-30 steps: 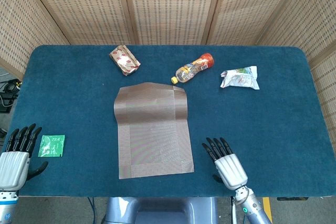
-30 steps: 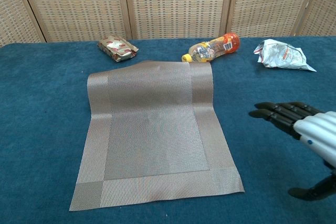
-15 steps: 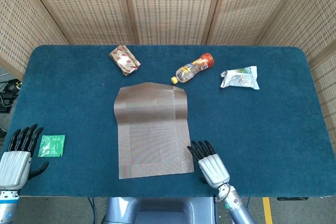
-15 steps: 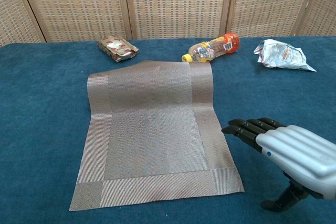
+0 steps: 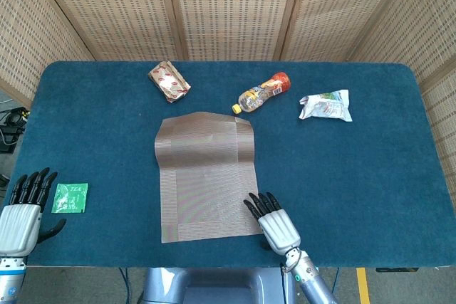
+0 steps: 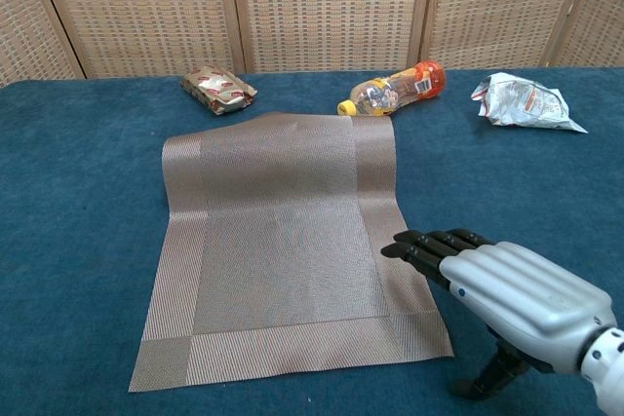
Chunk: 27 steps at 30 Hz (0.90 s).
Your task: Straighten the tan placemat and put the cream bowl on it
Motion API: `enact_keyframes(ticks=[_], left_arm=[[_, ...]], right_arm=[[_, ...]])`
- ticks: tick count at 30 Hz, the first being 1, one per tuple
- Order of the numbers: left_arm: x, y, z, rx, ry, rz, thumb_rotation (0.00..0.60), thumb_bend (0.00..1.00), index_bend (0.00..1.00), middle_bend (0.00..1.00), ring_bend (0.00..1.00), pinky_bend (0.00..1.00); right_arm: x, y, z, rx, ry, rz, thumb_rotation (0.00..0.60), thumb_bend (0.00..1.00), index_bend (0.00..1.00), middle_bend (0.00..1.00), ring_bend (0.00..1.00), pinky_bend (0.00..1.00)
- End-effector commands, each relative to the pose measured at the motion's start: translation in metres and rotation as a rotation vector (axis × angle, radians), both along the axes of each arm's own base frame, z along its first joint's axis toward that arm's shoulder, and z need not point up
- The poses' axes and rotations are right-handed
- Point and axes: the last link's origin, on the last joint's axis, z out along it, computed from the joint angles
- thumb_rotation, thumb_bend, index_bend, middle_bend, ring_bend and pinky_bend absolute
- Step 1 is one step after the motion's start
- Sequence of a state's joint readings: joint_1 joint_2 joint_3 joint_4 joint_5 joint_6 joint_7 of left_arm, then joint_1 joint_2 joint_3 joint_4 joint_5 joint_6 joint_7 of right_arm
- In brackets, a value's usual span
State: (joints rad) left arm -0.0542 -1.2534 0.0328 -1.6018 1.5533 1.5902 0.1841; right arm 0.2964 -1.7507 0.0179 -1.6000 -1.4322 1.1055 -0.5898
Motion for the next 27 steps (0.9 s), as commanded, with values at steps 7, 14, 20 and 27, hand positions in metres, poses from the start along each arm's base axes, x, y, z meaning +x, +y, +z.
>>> enact_keyframes(ticks=[7,14,20,27], left_arm=[[-0.001,0.001,0.003,-0.002,-0.021,0.007,0.6,0.19,0.0,0.0,0.0,0.0],[-0.003,0.002,0.006,0.008,-0.025,0.008,0.6,0.19,0.0,0.0,0.0,0.0],[-0.002,0.001,0.005,0.001,-0.024,0.003,0.6,0.19,0.0,0.0,0.0,0.0],[-0.001,0.001,0.005,-0.001,-0.027,0.005,0.6,0.19,0.0,0.0,0.0,0.0]], right_arm=[[0.004,-0.008,-0.01,-0.019,-0.03,0.009,0.6,0.09,0.06,0.0,0.0,0.0],[0.005,-0.014,-0.018,-0.08,-0.043,0.088,0.6,0.26,0.16,0.0,0.0,0.0],[0.004,-0.015,-0.018,-0.12,-0.092,0.13,0.6,0.43,0.21,0.0,0.0,0.0],[-0.001,-0.015,-0.019,-0.118,-0.108,0.135,0.6,0.53,0.21,0.0,0.0,0.0]])
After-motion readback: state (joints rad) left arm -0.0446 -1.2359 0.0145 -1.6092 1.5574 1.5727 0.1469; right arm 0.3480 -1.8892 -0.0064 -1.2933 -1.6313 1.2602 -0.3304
